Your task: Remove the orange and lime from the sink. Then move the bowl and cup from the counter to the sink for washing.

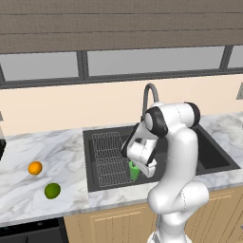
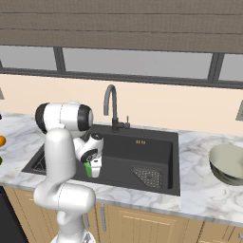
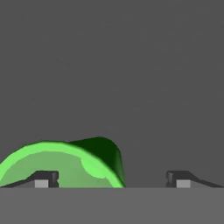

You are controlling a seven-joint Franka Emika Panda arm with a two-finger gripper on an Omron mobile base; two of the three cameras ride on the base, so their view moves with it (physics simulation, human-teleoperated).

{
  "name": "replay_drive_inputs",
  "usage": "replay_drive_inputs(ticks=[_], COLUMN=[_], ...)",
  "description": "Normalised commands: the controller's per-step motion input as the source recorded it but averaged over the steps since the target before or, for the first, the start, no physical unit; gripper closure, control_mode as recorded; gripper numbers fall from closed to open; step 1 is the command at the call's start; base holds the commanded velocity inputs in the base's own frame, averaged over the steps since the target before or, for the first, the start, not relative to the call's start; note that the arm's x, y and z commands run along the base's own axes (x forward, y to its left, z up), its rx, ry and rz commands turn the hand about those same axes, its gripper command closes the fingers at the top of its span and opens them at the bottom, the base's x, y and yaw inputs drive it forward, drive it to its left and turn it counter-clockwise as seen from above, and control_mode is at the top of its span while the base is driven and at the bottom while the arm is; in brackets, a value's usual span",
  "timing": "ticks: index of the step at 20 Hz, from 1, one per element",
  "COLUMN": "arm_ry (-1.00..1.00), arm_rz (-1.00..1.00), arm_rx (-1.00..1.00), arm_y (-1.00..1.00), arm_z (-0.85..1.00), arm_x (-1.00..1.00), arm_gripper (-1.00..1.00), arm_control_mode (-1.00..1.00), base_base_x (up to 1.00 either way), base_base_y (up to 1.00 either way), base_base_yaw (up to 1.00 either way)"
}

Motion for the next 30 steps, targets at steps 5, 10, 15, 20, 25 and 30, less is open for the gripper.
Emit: replay_drive_inputs(ticks=[5,10,15,20,25,30], arm_ry=[0.00,0.00,0.00,0.00,0.00,0.00], arm_rz=[0.00,0.00,0.00,0.00,0.00,0.02], arm_rx=[0.00,0.00,0.00,0.00,0.00,0.00], arm_y=[0.00,0.00,0.00,0.00,-0.02,-0.04], arm_z=[0.13,0.21,0.29,0.33,0.40,0.43], arm_x=[-0.08,-0.10,-0.12,-0.14,-0.15,-0.14], arm_gripper=[-1.00,-1.00,-1.00,-1.00,-1.00,-1.00], arm_control_mode=[-1.00,-1.00,-1.00,-1.00,-1.00,-1.00], base_base_x=[0.00,0.00,0.00,0.00,0.00,0.00], base_base_y=[0.00,0.00,0.00,0.00,0.00,0.00], base_base_yaw=[0.00,0.00,0.00,0.00,0.00,0.00])
